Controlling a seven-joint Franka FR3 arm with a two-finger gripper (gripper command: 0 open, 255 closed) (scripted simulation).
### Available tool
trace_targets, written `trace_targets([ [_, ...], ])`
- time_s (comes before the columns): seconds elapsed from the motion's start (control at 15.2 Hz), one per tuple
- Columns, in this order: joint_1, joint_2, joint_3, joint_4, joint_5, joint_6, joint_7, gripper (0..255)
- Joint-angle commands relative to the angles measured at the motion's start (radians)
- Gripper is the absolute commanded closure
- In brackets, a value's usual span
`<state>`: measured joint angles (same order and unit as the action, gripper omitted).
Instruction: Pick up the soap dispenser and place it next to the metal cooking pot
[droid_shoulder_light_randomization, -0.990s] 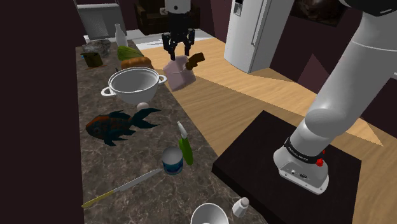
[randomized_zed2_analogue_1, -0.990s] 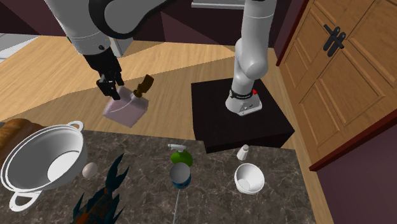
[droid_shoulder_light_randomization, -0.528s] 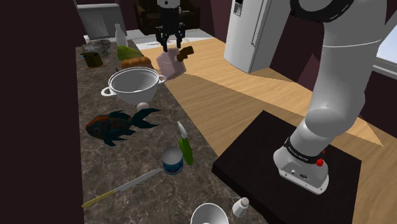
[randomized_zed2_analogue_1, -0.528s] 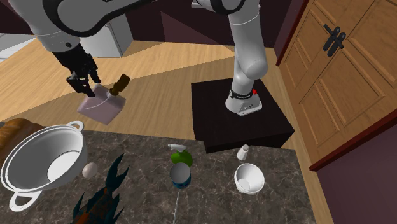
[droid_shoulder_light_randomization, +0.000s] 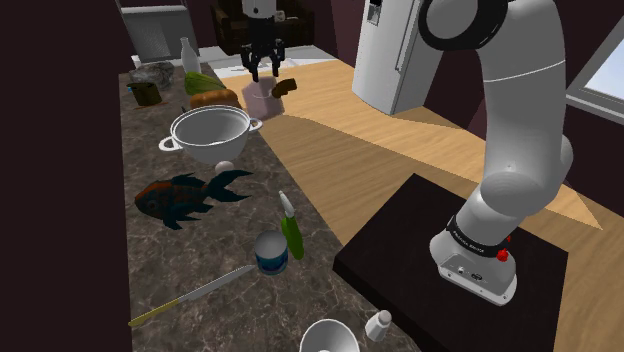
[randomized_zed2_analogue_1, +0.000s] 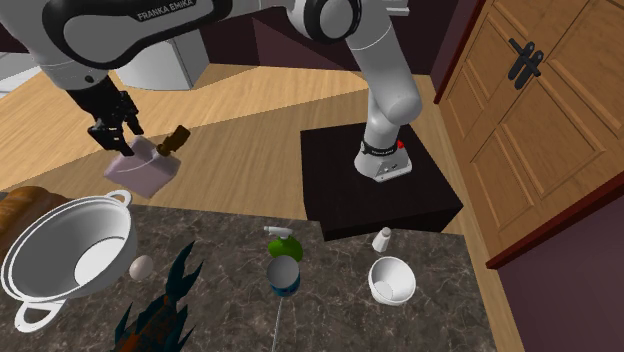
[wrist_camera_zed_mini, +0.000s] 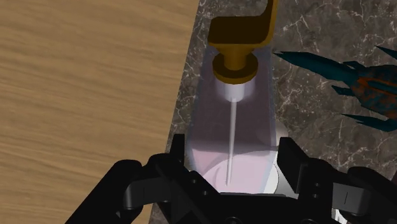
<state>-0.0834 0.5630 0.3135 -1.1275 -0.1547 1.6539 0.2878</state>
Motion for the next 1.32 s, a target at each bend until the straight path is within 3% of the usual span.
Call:
trace_targets([
  [0.0,-0.005,-0.006,0.0,-0.037,0.001,0.031,0.001,255],
  [1.25,-0.023,0.015,-0.008,-0.262,-0.01,0.275,0.013,255],
])
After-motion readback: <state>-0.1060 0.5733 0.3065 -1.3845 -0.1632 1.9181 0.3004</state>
